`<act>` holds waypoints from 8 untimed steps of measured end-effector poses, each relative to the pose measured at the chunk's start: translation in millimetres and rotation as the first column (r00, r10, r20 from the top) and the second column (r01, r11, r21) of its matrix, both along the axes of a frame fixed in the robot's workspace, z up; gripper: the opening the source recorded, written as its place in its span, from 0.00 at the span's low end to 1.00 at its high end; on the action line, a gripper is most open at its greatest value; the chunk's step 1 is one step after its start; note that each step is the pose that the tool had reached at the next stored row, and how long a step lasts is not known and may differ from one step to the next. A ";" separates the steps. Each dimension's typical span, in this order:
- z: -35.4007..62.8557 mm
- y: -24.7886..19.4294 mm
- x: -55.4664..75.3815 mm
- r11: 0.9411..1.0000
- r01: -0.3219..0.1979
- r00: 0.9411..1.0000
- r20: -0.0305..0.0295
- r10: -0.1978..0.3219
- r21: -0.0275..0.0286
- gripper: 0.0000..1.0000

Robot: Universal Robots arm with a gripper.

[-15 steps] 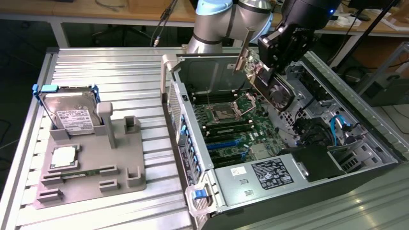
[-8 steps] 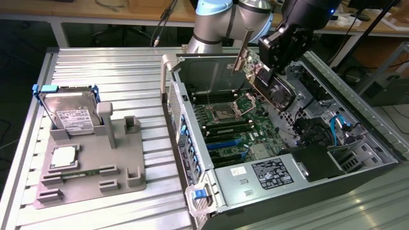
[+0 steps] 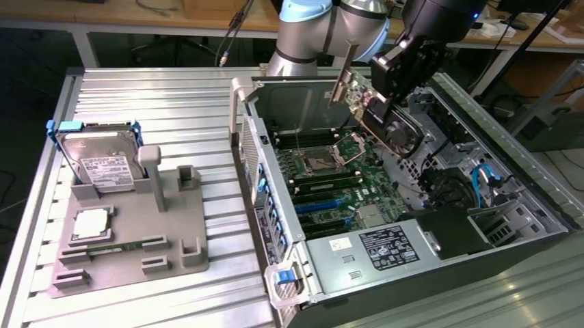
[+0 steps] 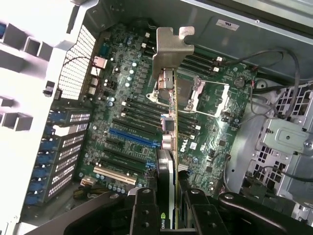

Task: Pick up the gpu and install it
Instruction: 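Insert the gpu into the slot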

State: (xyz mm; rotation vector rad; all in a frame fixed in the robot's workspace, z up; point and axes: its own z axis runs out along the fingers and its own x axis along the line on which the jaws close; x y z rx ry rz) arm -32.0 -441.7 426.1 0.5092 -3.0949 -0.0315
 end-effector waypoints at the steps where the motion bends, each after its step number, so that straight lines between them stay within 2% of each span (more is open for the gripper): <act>1: 0.0 0.0 0.0 1.000 -0.006 1.000 0.000 0.006 0.000 0.27; 8: 0.0 0.0 0.0 0.999 -0.050 0.999 0.000 0.050 0.000 0.27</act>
